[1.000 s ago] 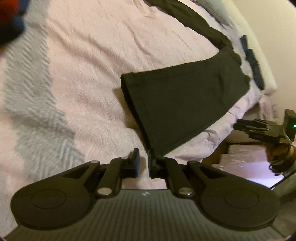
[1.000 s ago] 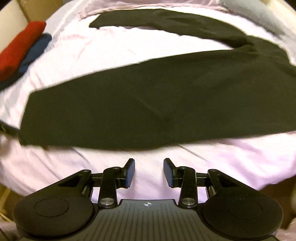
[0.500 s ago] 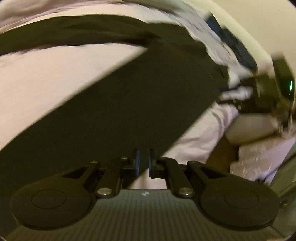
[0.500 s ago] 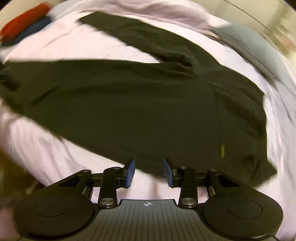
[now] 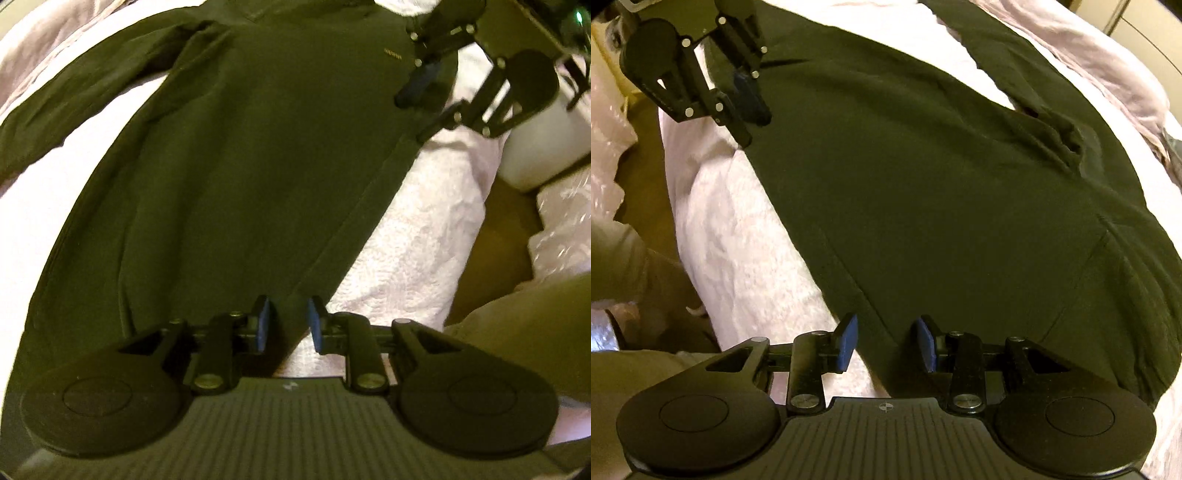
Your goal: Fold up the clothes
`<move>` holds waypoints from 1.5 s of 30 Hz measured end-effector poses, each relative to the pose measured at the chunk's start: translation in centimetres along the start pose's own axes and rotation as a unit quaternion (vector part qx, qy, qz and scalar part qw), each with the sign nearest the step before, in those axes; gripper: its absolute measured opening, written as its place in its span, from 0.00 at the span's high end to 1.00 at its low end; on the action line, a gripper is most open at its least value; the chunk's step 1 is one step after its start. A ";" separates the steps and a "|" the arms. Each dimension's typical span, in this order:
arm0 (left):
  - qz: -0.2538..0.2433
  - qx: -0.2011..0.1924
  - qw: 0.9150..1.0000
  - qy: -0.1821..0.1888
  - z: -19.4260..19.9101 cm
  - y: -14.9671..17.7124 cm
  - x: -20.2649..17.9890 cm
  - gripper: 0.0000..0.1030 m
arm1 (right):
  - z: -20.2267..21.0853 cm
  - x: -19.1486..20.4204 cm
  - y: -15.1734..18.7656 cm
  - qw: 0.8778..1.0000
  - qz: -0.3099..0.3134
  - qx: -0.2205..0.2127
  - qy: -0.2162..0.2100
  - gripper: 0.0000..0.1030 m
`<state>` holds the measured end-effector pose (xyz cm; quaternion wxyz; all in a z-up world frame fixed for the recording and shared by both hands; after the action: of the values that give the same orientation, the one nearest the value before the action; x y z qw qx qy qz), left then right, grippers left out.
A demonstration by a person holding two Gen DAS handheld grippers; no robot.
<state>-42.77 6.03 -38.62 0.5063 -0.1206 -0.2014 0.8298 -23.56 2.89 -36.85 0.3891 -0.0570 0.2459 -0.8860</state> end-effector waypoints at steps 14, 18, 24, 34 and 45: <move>-0.042 -0.010 0.999 -0.011 1.0 -0.1 -0.6 0.95 | 2.3 1.0 0.4 0.997 0.065 -0.034 -0.007 0.97; -0.046 -0.018 0.999 -0.016 0.9 0.6 -1.5 0.95 | 2.4 1.9 1.1 0.998 0.058 -0.027 -0.008 0.97; 0.011 -0.043 0.999 -0.016 2.7 0.0 -0.3 0.95 | 3.1 1.2 0.4 0.998 0.051 -0.030 -0.001 0.98; 0.076 -0.031 0.996 -0.026 3.1 -0.7 0.4 0.94 | 3.7 -2.6 -0.6 0.993 -0.115 -0.021 0.015 0.83; 0.291 -0.023 0.954 -0.069 -0.5 1.2 3.9 0.95 | 0.6 -6.0 4.0 0.955 -0.279 0.021 0.096 0.82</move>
<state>-45.34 9.05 -39.59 0.2251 -0.1276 -0.2112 0.9426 -16.61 4.70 -37.70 0.1023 -0.0299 0.2380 -0.9654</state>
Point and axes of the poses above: each gripper's, at about its wrist camera, not at the fingertips, and z roughly against the way its jaws point, x to its left, y to its underside, the point moved 6 cm from there along -z, roughly the way its jaws point, and after that the axes turned 9 degrees about -x, right-handed, at the moved point
